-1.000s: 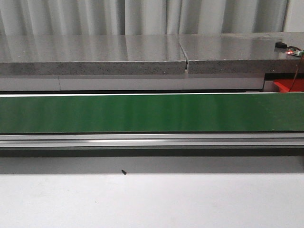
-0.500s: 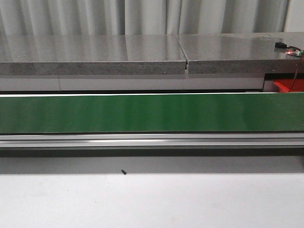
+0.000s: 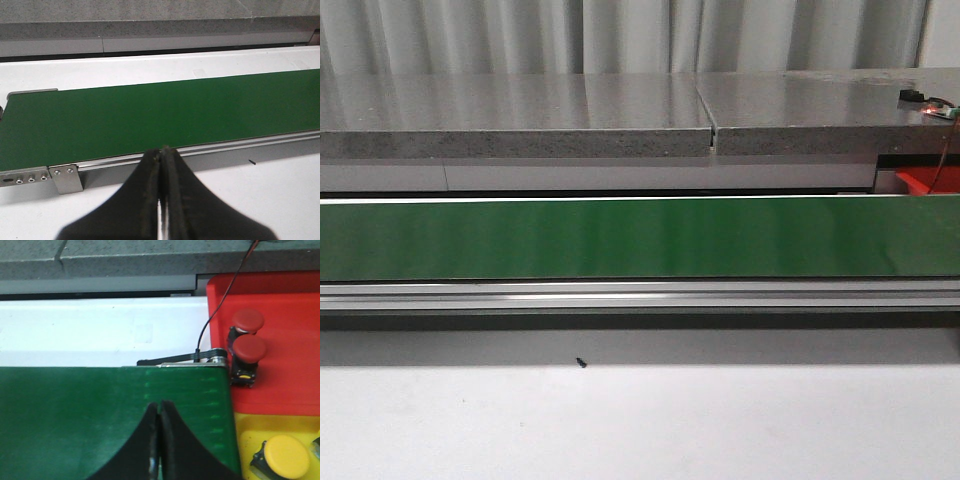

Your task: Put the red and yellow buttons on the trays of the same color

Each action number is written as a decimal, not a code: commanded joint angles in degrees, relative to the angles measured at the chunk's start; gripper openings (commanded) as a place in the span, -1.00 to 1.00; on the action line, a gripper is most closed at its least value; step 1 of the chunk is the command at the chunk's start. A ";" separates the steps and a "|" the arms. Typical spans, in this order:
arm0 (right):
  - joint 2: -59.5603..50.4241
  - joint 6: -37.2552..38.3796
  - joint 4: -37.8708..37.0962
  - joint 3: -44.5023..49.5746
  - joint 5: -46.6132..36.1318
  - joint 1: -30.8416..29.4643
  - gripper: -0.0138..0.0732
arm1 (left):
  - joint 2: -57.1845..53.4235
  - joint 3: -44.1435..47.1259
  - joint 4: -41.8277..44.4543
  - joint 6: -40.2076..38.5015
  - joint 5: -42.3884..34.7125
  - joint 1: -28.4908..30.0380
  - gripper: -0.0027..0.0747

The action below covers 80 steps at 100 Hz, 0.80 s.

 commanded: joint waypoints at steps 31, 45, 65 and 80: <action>-12.20 5.54 -2.76 4.92 0.65 3.72 -0.84 | 0.43 -1.46 -0.99 -0.42 -4.04 -0.53 -0.98; -14.63 27.62 -19.40 5.00 4.91 3.88 -0.84 | 0.43 -1.46 -0.99 -0.42 -4.04 -0.53 -0.98; -21.77 45.95 -39.12 6.61 4.56 7.13 -0.84 | 0.43 -1.46 -0.99 -0.42 -4.04 -0.53 -0.98; -29.12 45.27 -37.89 10.64 3.29 7.20 -0.84 | 0.43 -1.46 -0.99 -0.42 -4.04 -0.53 -0.98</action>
